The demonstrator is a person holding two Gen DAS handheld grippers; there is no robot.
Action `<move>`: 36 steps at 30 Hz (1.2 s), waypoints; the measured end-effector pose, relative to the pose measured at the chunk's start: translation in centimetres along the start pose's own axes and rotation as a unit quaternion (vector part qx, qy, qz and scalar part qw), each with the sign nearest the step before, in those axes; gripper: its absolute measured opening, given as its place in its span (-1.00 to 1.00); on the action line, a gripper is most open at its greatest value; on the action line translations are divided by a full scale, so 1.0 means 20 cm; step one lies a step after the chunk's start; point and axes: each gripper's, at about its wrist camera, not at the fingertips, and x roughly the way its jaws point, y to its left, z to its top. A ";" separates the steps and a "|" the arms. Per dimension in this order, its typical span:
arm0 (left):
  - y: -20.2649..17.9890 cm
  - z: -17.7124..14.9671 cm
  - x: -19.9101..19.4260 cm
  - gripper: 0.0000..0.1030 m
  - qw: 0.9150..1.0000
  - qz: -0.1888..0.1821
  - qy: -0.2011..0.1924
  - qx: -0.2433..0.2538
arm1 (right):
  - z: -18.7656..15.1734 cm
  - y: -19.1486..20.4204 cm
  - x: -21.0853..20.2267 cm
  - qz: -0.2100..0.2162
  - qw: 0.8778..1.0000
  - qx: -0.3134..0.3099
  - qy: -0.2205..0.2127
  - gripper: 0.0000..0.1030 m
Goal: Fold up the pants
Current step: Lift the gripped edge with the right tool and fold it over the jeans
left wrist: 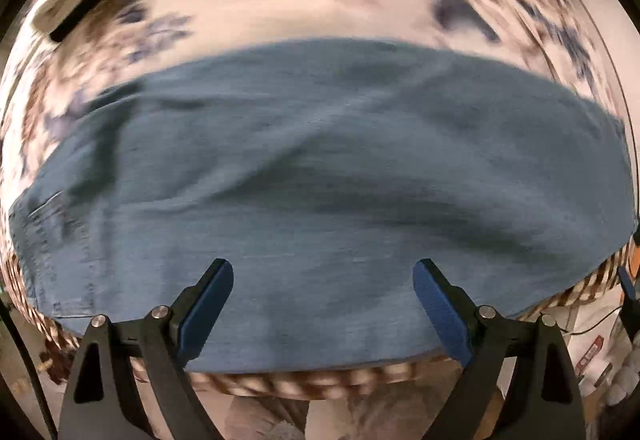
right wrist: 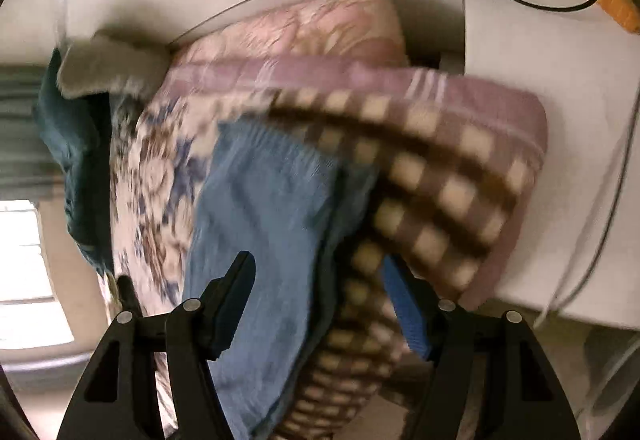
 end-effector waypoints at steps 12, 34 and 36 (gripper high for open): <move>-0.34 0.06 0.16 0.87 0.998 0.037 0.051 0.008 | 0.13 0.05 0.20 0.058 0.997 -0.051 0.011 -0.24; -0.22 0.28 0.32 1.00 0.997 0.010 0.077 -0.016 | 0.02 0.29 0.55 0.070 0.992 -0.091 0.050 -0.40; -0.17 0.30 0.30 1.00 0.997 0.017 0.072 -0.021 | -0.01 0.33 0.50 0.067 0.993 -0.096 0.034 -0.42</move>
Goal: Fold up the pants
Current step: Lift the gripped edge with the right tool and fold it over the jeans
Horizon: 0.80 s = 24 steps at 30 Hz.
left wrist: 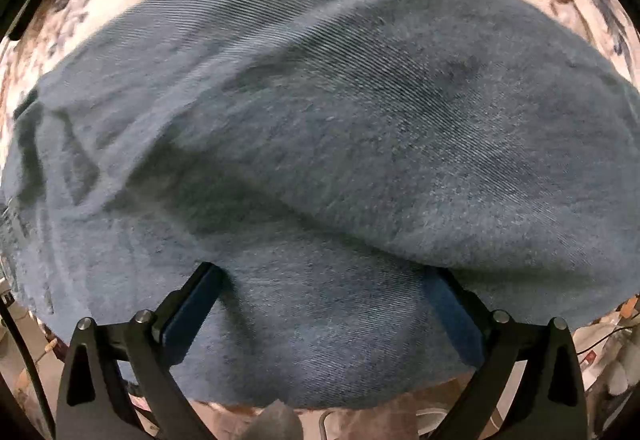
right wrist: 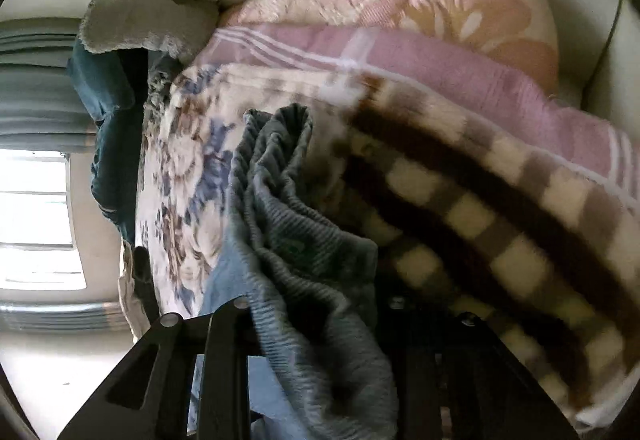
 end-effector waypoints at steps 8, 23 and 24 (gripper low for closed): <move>0.21 -0.03 -0.12 1.00 0.996 0.079 -0.038 -0.019 | -0.19 0.43 -0.14 0.031 0.999 -0.042 -0.013 -0.43; 1.44 -0.29 -0.11 1.00 0.981 0.098 -0.017 -0.169 | -1.50 1.25 0.63 0.055 0.979 -0.134 0.143 -0.42; 1.53 -0.33 -0.09 1.00 0.979 0.101 -0.017 -0.179 | -1.59 1.27 0.68 0.054 0.976 -0.143 0.153 -0.42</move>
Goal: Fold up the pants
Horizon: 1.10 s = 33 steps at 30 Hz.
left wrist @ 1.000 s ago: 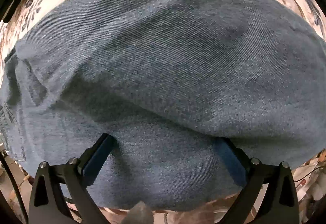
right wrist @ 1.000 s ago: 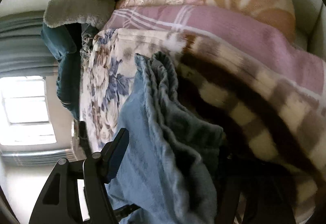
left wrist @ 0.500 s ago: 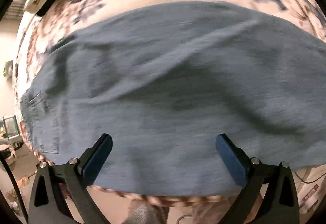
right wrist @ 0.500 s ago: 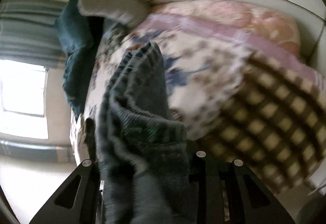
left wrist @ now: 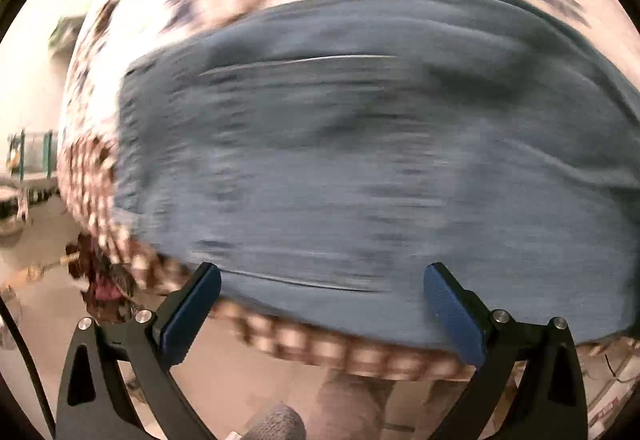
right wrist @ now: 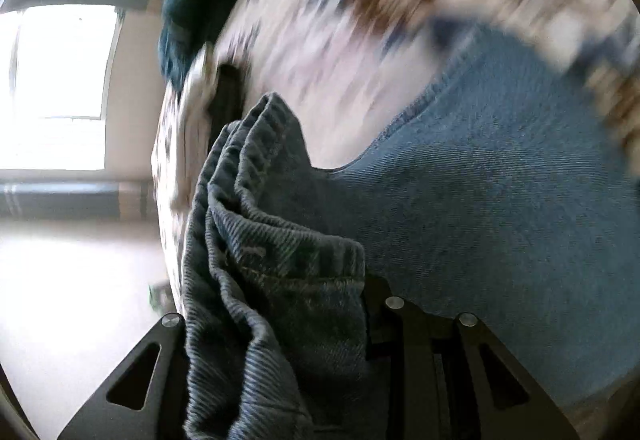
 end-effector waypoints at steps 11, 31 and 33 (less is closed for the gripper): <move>0.47 -0.07 -0.03 1.00 0.994 -0.061 -0.031 -0.084 | -0.35 0.33 0.48 -0.062 0.982 -0.112 0.139 0.64; -0.26 -0.17 0.11 1.00 0.990 -0.114 -0.045 0.070 | -0.13 -0.18 -0.12 -0.301 0.946 -0.048 0.112 0.64; -0.23 -0.19 0.11 1.00 0.990 -0.123 -0.041 0.062 | -0.15 -0.20 -0.09 -0.322 0.935 -0.065 0.131 0.64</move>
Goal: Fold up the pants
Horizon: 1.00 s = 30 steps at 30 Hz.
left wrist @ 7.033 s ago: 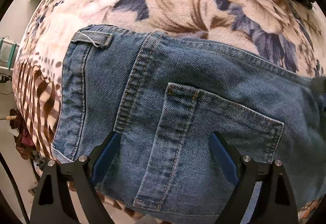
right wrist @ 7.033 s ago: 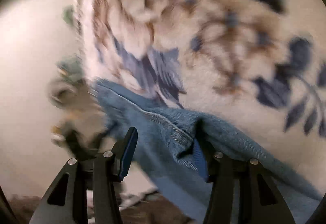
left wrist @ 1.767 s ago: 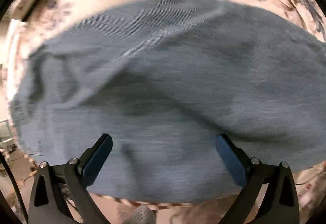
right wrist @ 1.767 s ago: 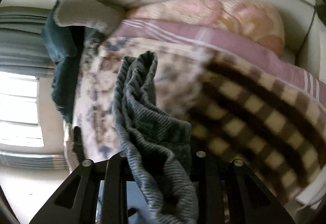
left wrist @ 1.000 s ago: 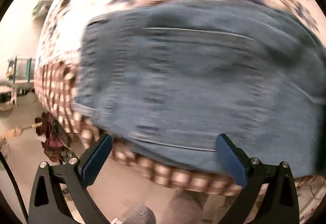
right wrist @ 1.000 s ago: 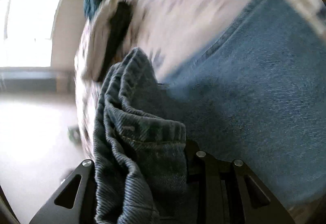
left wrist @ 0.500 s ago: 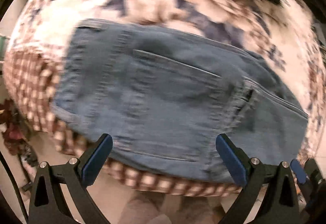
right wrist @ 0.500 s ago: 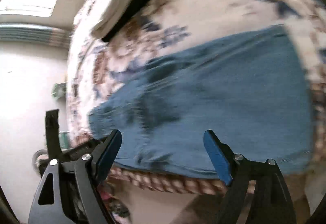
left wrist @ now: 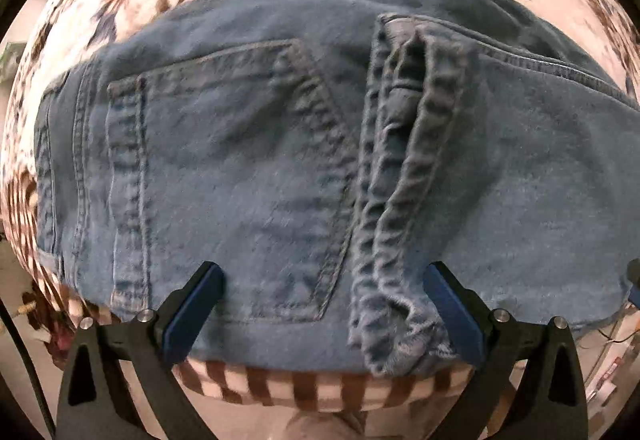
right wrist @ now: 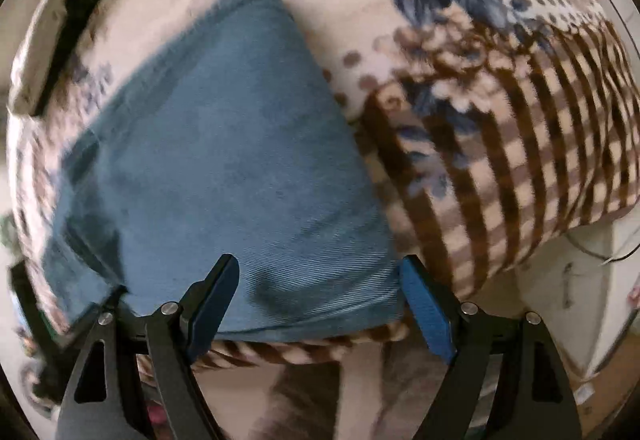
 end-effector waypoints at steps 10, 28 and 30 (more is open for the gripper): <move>0.02 -0.17 -0.13 0.90 0.997 -0.046 -0.009 -0.064 | -0.04 0.03 0.08 -0.023 0.998 -0.022 0.058 0.64; 1.27 -0.81 0.00 0.35 0.750 -0.256 -0.125 -0.597 | -0.15 1.06 0.02 -0.066 0.978 -0.197 0.010 0.64; 1.28 -0.79 0.01 0.35 0.759 -0.248 -0.127 -0.589 | -0.14 1.13 0.05 -0.075 0.975 -0.210 0.012 0.64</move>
